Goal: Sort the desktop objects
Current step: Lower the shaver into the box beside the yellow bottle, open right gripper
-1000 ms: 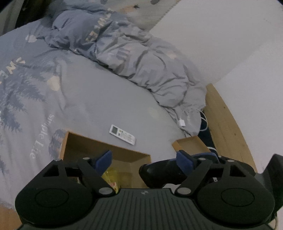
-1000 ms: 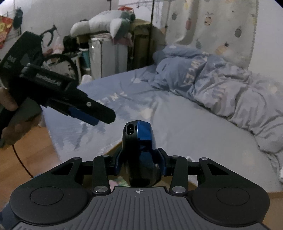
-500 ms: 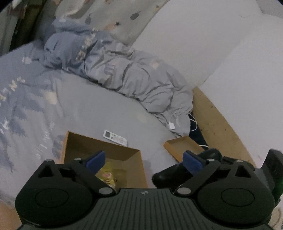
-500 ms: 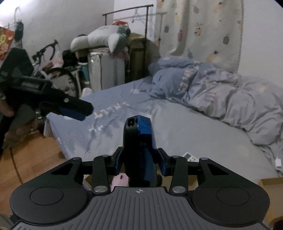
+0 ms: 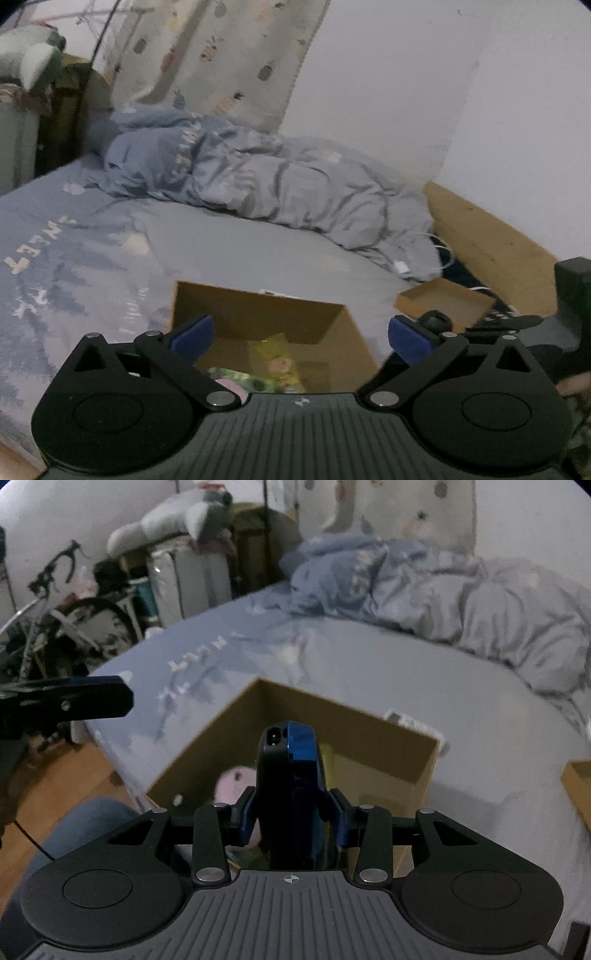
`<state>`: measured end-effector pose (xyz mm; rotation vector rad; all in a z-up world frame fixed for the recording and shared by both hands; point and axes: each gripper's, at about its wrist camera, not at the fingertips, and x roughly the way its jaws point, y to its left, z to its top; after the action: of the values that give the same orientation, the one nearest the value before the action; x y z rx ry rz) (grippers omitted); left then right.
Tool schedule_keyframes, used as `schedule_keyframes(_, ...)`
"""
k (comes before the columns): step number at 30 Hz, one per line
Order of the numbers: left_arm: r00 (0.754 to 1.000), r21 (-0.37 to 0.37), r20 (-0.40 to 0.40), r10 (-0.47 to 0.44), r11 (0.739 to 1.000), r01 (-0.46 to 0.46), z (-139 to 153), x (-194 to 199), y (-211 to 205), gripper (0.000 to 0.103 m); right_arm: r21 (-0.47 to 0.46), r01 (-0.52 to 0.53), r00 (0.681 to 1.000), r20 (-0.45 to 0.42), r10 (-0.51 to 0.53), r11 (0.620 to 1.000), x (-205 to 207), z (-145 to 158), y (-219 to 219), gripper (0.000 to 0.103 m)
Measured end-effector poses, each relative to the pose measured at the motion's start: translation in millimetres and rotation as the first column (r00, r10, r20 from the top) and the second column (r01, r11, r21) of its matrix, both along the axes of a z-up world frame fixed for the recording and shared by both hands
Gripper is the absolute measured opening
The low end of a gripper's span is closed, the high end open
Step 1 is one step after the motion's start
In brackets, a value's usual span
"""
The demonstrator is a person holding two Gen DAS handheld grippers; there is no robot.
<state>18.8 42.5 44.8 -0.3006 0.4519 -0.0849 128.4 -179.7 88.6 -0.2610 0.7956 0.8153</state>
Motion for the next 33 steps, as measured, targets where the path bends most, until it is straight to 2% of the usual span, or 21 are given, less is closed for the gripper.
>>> schedule_keyframes(7,0.999,0.086,-0.014,0.04,0.996,-0.039,-23.4,-5.1,-4.3,0.103,-0.075,0.001,0.999,-0.054,-0.005,0.997,7.6,-40.7,8.1,0.044)
schedule_keyframes(11,0.999,0.103,-0.022,0.042,0.994,-0.039,-29.6,-5.1,-4.3,0.103,-0.108,-0.016,0.996,-0.087,0.006,0.994,13.3,-56.1,19.1,0.044)
schedule_keyframes(17,0.998,0.056,-0.035,0.045,0.997,-0.043,-34.3,-1.1,4.2,0.103,-0.139,-0.049,0.991,-0.128,0.032,0.989,14.7,-79.4,39.9,0.044)
schedule_keyframes(25,0.996,0.003,-0.072,0.048,0.999,-0.048,-47.4,7.4,14.8,0.103,-0.157,-0.059,0.988,-0.152,0.035,0.986,38.4,-92.2,66.0,0.044)
schedule_keyframes(33,0.996,0.003,-0.085,0.039,0.999,-0.039,-54.3,13.1,15.1,0.103,-0.192,-0.022,0.984,-0.178,-0.013,0.981,59.0,-117.1,76.7,0.045)
